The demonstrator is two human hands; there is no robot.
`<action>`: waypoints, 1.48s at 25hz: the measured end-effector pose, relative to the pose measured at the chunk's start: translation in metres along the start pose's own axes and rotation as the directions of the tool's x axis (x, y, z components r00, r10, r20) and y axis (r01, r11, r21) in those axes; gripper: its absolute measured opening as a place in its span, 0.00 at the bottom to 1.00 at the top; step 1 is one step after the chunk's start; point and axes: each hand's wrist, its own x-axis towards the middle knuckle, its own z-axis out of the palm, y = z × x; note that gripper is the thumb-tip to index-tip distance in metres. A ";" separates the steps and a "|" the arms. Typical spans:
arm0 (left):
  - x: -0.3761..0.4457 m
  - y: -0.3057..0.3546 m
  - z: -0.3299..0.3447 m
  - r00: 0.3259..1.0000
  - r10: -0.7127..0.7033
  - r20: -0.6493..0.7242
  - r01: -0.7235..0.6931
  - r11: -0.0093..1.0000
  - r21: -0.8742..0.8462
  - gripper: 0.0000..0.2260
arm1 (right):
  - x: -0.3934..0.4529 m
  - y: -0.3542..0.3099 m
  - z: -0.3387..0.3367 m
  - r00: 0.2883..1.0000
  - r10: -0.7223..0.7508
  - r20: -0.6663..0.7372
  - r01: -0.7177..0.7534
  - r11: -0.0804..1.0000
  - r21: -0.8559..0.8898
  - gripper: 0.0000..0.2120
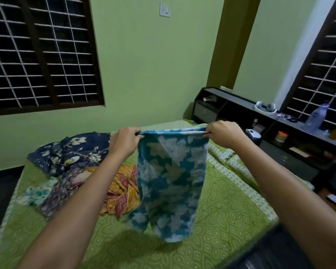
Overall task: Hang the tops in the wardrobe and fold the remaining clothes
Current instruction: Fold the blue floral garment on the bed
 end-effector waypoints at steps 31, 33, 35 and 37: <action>0.206 -0.020 0.439 0.944 -0.134 0.301 0.206 0.953 -0.221 0.07 | 0.247 0.114 0.432 0.965 0.237 0.108 -0.240 0.648 0.723 0.06; 0.158 -0.047 0.503 0.890 -0.109 0.442 0.193 0.970 -0.148 0.06 | 0.215 0.100 0.510 0.952 0.173 0.253 -0.302 0.662 0.685 0.07; 0.111 -0.071 0.562 0.846 -0.037 0.532 0.060 0.998 -0.027 0.07 | 0.183 0.083 0.582 0.911 0.032 0.410 -0.300 0.735 0.608 0.07; 0.071 -0.082 0.608 0.729 0.059 0.682 -0.164 0.982 0.090 0.13 | 0.149 0.065 0.642 0.853 -0.118 0.509 -0.175 0.853 0.491 0.08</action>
